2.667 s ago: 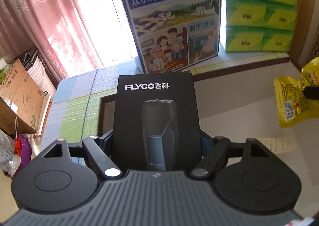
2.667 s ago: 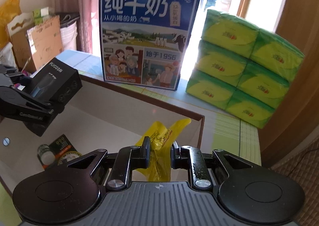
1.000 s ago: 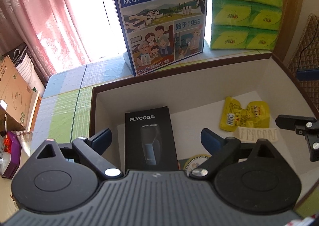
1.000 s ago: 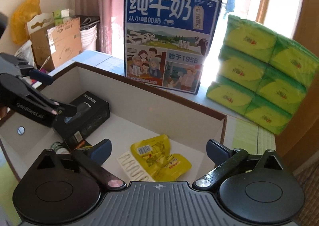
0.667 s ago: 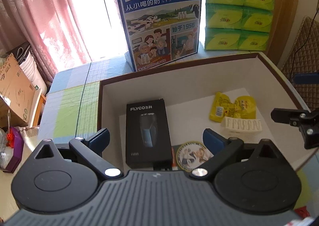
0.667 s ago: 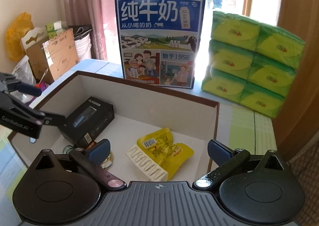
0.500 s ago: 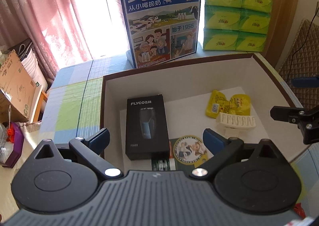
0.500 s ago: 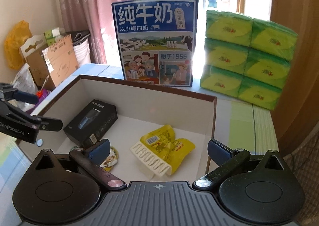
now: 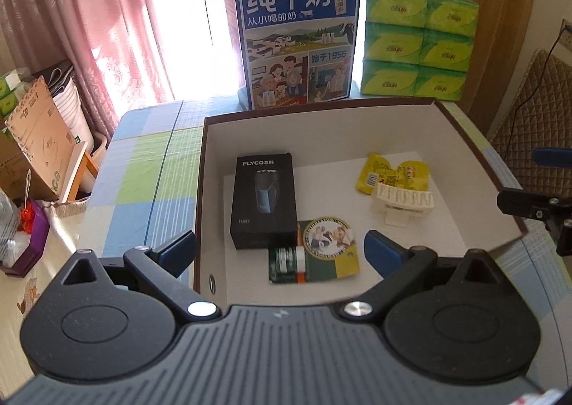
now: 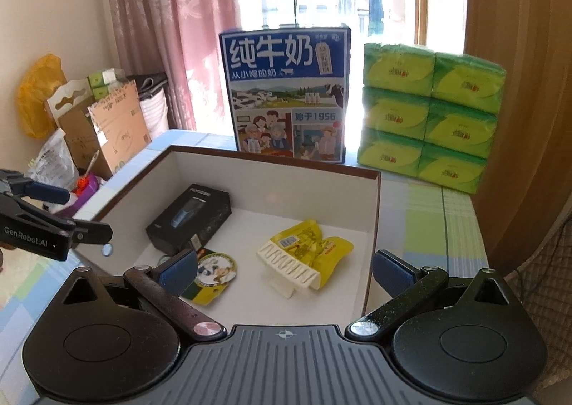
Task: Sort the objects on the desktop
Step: 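Withdraw both tools from the box toward the remaining items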
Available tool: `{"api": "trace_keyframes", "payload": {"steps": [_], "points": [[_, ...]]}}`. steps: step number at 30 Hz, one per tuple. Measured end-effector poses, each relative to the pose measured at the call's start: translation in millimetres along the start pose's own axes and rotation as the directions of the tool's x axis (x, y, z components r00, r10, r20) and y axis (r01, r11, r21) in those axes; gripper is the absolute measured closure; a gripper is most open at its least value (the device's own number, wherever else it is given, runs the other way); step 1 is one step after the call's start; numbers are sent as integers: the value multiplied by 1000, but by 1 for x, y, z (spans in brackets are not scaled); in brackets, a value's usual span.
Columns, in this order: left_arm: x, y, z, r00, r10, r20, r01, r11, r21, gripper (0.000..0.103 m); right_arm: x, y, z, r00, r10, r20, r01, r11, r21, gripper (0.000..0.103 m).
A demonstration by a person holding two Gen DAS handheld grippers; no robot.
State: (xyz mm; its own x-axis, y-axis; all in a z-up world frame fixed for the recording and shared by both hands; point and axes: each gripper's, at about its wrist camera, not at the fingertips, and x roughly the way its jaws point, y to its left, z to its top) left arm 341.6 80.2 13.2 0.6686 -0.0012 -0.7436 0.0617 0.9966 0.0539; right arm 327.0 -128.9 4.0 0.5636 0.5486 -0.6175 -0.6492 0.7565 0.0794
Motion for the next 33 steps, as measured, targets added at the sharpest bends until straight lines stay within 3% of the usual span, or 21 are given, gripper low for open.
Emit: {"api": "trace_keyframes", "payload": {"steps": [19, 33], "points": [[-84, -17, -73, 997, -35, 74, 36, 999, -9, 5, -76, 24, -45, 999, 13, 31, -14, 1000, 26, 2], [-104, -31, -119, 997, -41, 63, 39, 999, 33, 6, -99, 26, -91, 999, 15, -41, -13, 999, 44, 2]]}}
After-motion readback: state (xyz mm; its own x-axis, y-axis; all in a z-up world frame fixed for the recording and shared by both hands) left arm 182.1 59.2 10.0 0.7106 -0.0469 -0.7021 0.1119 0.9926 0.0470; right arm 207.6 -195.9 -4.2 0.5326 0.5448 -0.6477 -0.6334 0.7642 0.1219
